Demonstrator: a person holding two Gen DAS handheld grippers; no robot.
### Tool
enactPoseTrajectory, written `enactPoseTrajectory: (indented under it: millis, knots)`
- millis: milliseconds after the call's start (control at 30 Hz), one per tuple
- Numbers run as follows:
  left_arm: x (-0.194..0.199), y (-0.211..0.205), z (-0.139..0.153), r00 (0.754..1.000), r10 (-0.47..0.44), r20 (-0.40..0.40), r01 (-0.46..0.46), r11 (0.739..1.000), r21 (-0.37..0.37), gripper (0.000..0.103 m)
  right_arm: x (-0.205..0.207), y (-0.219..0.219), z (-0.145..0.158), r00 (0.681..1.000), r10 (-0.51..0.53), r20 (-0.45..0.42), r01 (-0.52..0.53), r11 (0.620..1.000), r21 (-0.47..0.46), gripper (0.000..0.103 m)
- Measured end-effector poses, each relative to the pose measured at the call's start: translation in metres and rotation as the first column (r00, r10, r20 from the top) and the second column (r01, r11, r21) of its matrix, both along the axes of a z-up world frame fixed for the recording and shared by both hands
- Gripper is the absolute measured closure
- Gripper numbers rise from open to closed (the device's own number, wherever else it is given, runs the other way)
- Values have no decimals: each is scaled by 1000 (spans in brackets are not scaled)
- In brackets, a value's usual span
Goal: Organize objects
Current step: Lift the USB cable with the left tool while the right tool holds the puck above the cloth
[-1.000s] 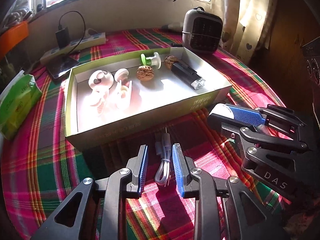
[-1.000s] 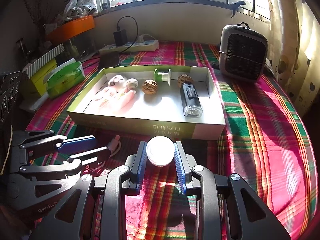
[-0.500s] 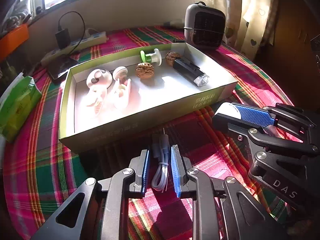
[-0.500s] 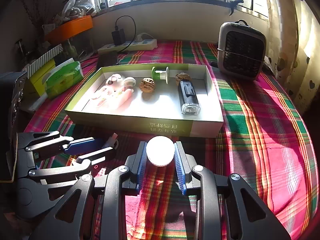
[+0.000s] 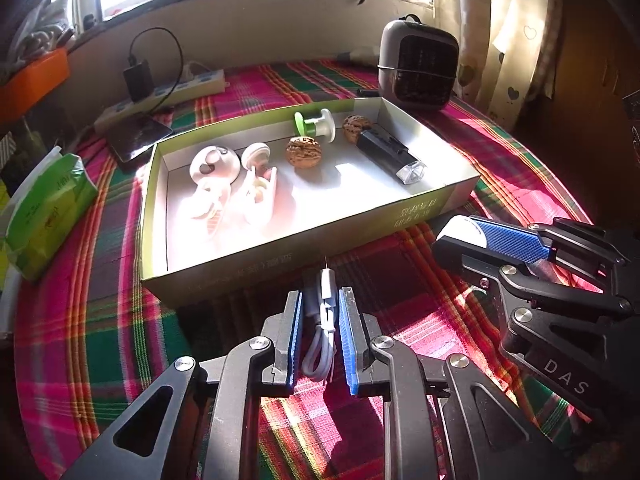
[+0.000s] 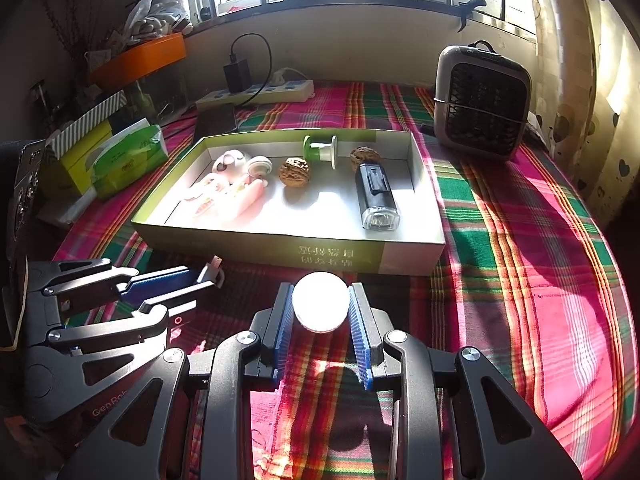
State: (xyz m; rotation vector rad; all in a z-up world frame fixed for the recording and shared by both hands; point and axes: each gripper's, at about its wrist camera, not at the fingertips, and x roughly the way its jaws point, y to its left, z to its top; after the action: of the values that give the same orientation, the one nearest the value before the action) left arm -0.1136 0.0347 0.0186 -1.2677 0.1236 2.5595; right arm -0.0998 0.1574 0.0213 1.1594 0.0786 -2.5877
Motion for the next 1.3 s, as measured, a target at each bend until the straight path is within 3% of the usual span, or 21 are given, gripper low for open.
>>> enactPoseTrajectory:
  millis: [467, 633, 1033, 1167, 1300]
  knots:
    - [-3, -4, 25, 999, 8, -52, -6, 999, 43, 87, -5, -2, 15, 999, 17, -32, -17, 1000, -4, 74]
    - [-12, -5, 29, 998, 14, -60, -10, 998, 59, 91, -11, -2, 20, 999, 18, -41, -18, 1000, 1, 74]
    - [-3, -21, 19, 999, 25, -23, -23, 996, 90, 91, -13, 3, 14, 1000, 11, -24, -11, 1000, -18, 74]
    - [-3, -23, 14, 999, 33, -8, -32, 995, 94, 77, -12, 3, 13, 1000, 15, -23, -15, 1000, -18, 74]
    - [-5, -19, 8, 1000, 24, 9, -25, 996, 90, 74, -12, 3, 11, 1000, 13, -19, -13, 1000, -19, 74]
